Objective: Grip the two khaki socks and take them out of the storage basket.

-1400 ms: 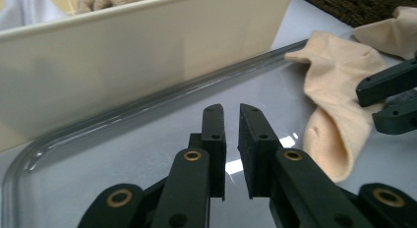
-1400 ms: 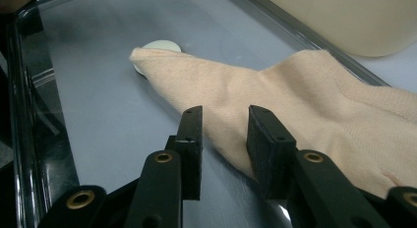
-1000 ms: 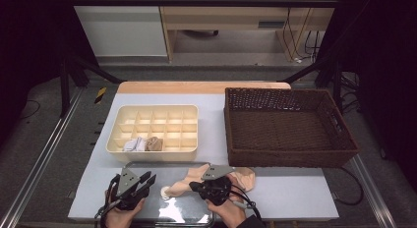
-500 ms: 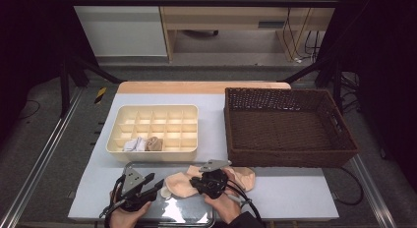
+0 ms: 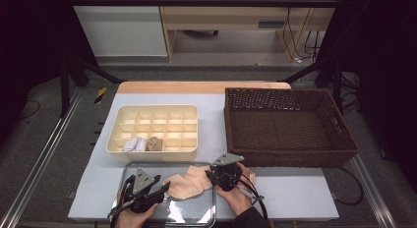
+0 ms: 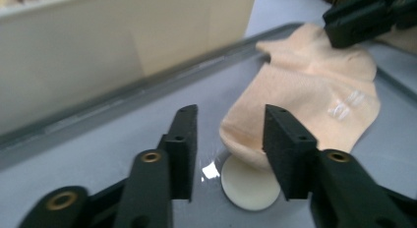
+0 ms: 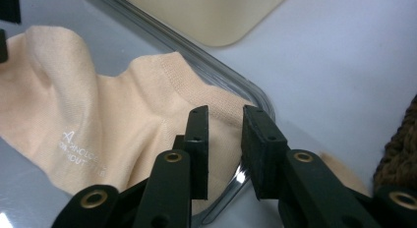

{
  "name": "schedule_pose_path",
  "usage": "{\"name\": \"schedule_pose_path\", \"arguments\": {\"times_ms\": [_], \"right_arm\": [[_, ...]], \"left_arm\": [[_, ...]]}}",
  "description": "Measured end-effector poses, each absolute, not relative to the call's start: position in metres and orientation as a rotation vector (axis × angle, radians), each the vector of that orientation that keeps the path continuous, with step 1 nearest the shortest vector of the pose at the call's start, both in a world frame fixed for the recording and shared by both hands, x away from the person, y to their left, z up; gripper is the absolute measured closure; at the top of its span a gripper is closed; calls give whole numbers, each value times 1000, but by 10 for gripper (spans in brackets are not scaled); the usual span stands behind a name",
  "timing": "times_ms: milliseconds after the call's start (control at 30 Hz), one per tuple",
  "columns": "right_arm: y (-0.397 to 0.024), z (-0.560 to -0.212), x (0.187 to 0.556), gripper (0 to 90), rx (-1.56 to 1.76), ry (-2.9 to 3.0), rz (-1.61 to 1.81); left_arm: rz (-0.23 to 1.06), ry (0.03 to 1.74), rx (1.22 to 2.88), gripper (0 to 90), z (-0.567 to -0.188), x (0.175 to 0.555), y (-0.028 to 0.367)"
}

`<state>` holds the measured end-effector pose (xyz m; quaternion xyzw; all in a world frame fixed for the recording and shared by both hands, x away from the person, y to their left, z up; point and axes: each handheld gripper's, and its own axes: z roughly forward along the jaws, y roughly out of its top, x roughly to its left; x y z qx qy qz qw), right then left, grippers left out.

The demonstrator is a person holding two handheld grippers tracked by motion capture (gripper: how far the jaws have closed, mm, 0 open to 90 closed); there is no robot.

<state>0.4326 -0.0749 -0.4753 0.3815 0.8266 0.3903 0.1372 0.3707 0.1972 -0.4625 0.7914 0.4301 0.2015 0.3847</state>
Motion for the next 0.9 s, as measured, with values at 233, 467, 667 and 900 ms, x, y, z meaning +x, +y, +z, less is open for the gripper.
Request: {"name": "schedule_pose_path", "arguments": {"times_ms": [233, 467, 667, 900], "right_arm": [[-74, -476, 426, 900, 1080, 2452, 1119], [-84, -471, 411, 900, 1079, 2510, 1133], [-83, -473, 422, 714, 1052, 2402, 1231], [-74, -482, 425, 803, 993, 2444, 1216]], "left_arm": [[425, 1107, 2064, 834, -471, 374, 199], [445, 1101, 2070, 873, -467, 376, 211], [459, 1103, 2082, 842, -469, 377, 214], [466, 1103, 2085, 856, -469, 378, 217]]}}
